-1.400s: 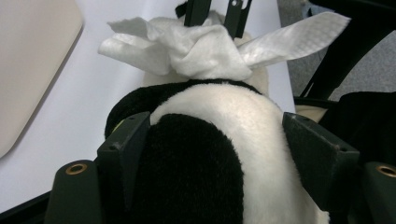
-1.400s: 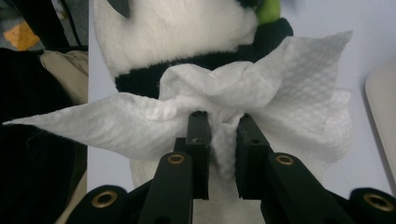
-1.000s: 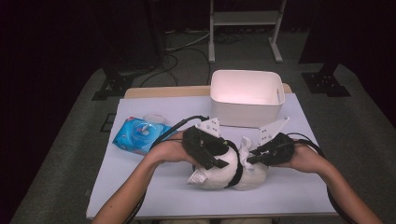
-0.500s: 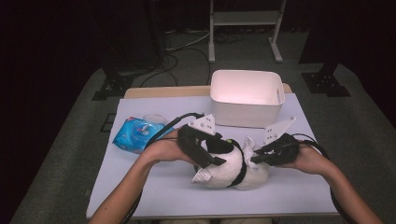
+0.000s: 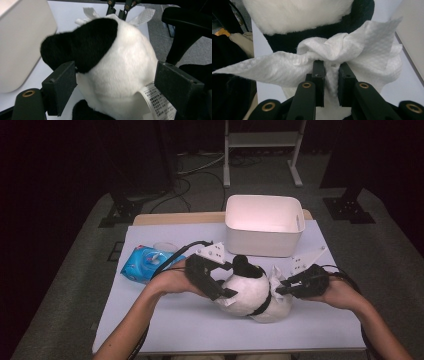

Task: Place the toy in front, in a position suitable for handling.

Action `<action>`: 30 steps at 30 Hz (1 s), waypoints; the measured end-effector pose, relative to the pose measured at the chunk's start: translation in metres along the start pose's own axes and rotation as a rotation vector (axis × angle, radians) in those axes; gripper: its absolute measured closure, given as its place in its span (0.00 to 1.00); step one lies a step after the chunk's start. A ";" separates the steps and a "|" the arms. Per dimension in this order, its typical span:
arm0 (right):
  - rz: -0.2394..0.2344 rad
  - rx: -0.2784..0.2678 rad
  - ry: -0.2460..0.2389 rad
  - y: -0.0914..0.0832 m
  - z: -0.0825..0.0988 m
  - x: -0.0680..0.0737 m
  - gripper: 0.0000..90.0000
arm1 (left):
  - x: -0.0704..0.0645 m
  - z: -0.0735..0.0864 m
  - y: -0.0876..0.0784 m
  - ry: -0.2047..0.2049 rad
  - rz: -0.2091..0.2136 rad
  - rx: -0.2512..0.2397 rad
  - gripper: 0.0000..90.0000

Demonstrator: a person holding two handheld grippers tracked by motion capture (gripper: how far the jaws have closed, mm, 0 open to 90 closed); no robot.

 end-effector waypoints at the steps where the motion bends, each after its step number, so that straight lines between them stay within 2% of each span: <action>1: 0.001 -0.002 0.002 0.000 0.001 0.000 0.87 | 0.000 0.001 0.000 0.002 0.004 0.005 0.19; 10: 0.012 0.006 0.009 -0.004 0.007 0.000 0.87 | 0.000 0.014 0.009 -0.027 0.025 0.013 0.18; 17: 0.012 0.003 0.019 -0.006 0.011 0.000 0.87 | -0.003 0.018 0.021 -0.042 0.074 0.008 0.15; 30: 0.007 -0.010 0.039 -0.009 0.018 0.002 0.87 | -0.004 0.021 0.031 -0.060 0.090 -0.008 0.11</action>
Point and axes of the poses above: each handheld gripper's, and its own axes: y roughly forward along the jaws, z roughly out of its underside, x roughly to its left, the point moved 8 cm from there along y, roughly forward along the jaws, and after that the axes turned 5 degrees about z, right-handed, at the moved point
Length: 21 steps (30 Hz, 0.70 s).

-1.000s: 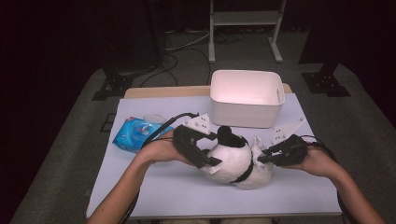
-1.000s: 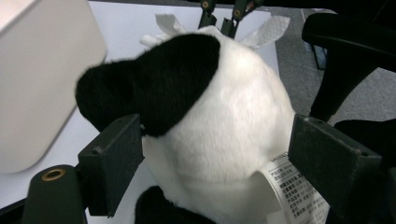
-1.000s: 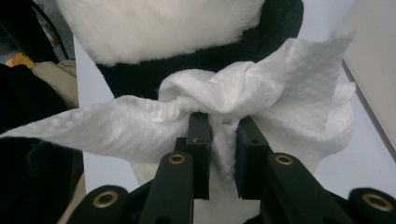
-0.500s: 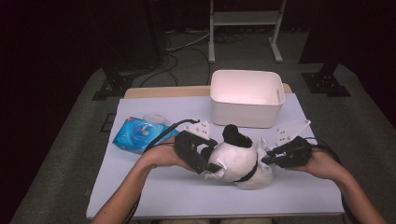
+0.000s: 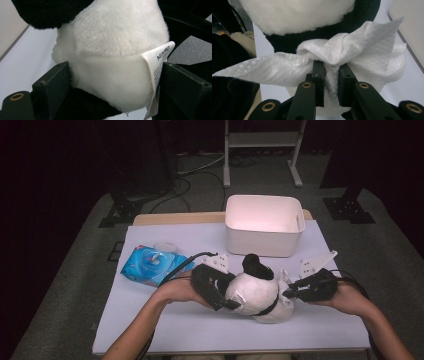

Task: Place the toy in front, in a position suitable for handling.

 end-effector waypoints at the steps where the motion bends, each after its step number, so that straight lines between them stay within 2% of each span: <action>1: -0.001 -0.002 -0.002 0.000 0.000 0.000 0.87 | 0.000 0.000 0.000 0.001 -0.001 -0.004 0.13; 7: -0.001 -0.025 -0.022 -0.004 -0.003 0.001 0.87 | 0.002 -0.008 -0.002 0.008 0.002 -0.019 0.22; 12: -0.013 -0.042 -0.021 -0.009 -0.008 -0.002 0.87 | 0.001 -0.015 -0.003 0.024 -0.003 -0.009 0.23; 21: -0.023 -0.080 -0.029 -0.019 -0.019 -0.004 0.87 | -0.001 -0.017 -0.008 0.038 -0.017 0.001 0.25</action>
Point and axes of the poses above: each handheld gripper's, and its own axes: y roughly forward along the jaws, z roughly out of its underside, x roughly to its left, the point moved 8 cm from there along y, roughly forward along the jaws, and after that the axes turned 5 degrees about z, right-handed, at the moved point
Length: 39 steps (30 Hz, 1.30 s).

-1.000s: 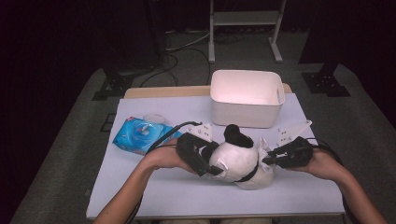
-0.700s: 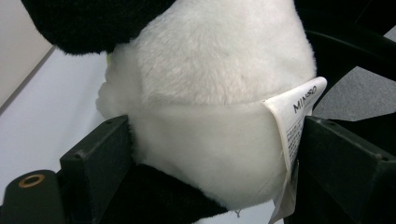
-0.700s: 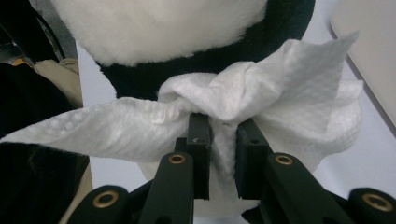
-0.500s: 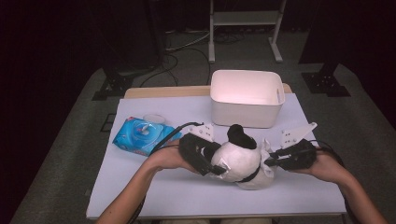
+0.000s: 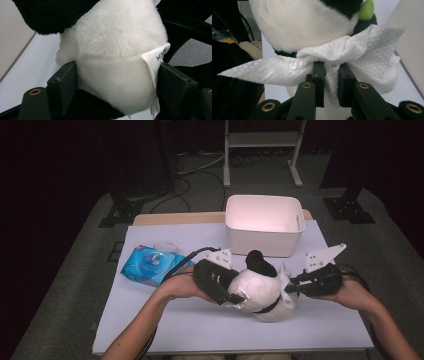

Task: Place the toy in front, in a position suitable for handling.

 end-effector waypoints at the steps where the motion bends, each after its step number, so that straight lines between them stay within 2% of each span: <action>1: 0.004 -0.005 0.002 -0.002 -0.003 0.000 0.87 | 0.000 0.000 -0.001 0.001 0.000 0.002 0.25; 7: 0.013 -0.026 -0.022 -0.013 -0.021 -0.001 0.87 | -0.001 -0.001 -0.002 0.003 0.001 0.012 0.25; 16: 0.026 -0.027 -0.072 -0.023 -0.045 0.000 0.87 | -0.003 -0.005 0.002 0.013 -0.002 0.018 0.25; 27: 0.038 0.006 -0.115 -0.025 -0.070 0.003 0.86 | -0.004 -0.016 0.009 0.031 -0.003 0.024 0.25; 39: 0.034 0.062 -0.168 -0.023 -0.085 0.009 0.86 | -0.004 -0.030 0.018 0.056 -0.011 0.039 0.25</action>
Point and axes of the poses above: each handheld gripper's, and its own axes: y roughly forward along the jaws, z roughly out of its underside, x roughly to its left, the point moved 8 cm from there along y, roughly forward along the jaws, and after that the axes turned 5 degrees about z, right-handed, at the moved point
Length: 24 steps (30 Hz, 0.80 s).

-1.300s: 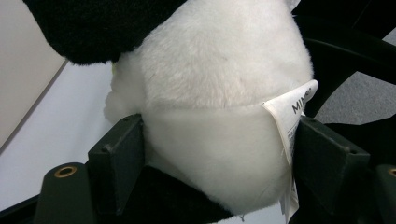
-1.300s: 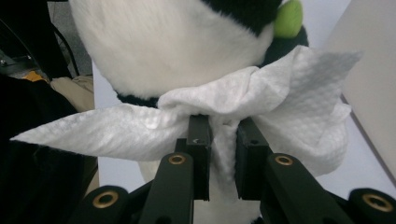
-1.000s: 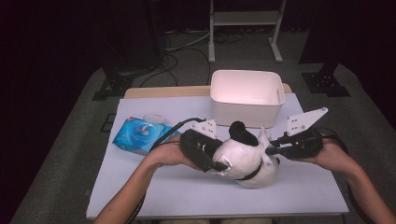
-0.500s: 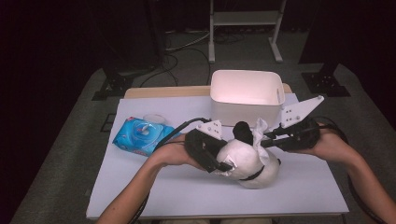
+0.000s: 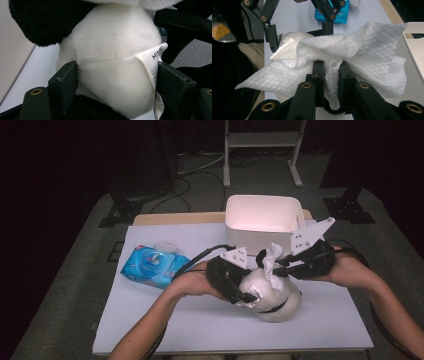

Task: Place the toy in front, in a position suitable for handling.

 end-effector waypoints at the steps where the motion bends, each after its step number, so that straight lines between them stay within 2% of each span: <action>1: 0.000 0.003 -0.007 0.000 -0.001 0.000 0.86 | 0.000 -0.002 0.001 0.000 -0.001 -0.002 0.25; 5: -0.007 0.013 -0.018 0.003 -0.002 0.004 0.86 | 0.000 -0.004 0.003 0.012 -0.006 0.014 0.25; 10: 0.018 0.036 -0.007 0.004 0.009 0.002 0.87 | 0.001 -0.006 -0.002 0.009 -0.022 -0.012 0.24; 12: 0.034 0.041 0.007 0.002 0.014 -0.001 0.87 | 0.002 -0.007 -0.006 0.004 -0.033 -0.018 0.24; 17: 0.039 0.037 0.041 -0.006 0.026 -0.004 0.87 | 0.006 -0.002 -0.012 -0.010 -0.056 -0.023 0.23; 24: 0.051 0.025 0.087 -0.014 0.041 -0.008 0.87 | 0.010 0.008 -0.013 -0.044 -0.060 -0.033 0.22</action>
Point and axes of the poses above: each handheld gripper's, and its own axes: y roughly forward along the jaws, z roughly out of its underside, x roughly to its left, the point moved 8 cm from there along y, roughly forward along the jaws, and after that the axes turned 5 degrees about z, right-handed, at the moved point
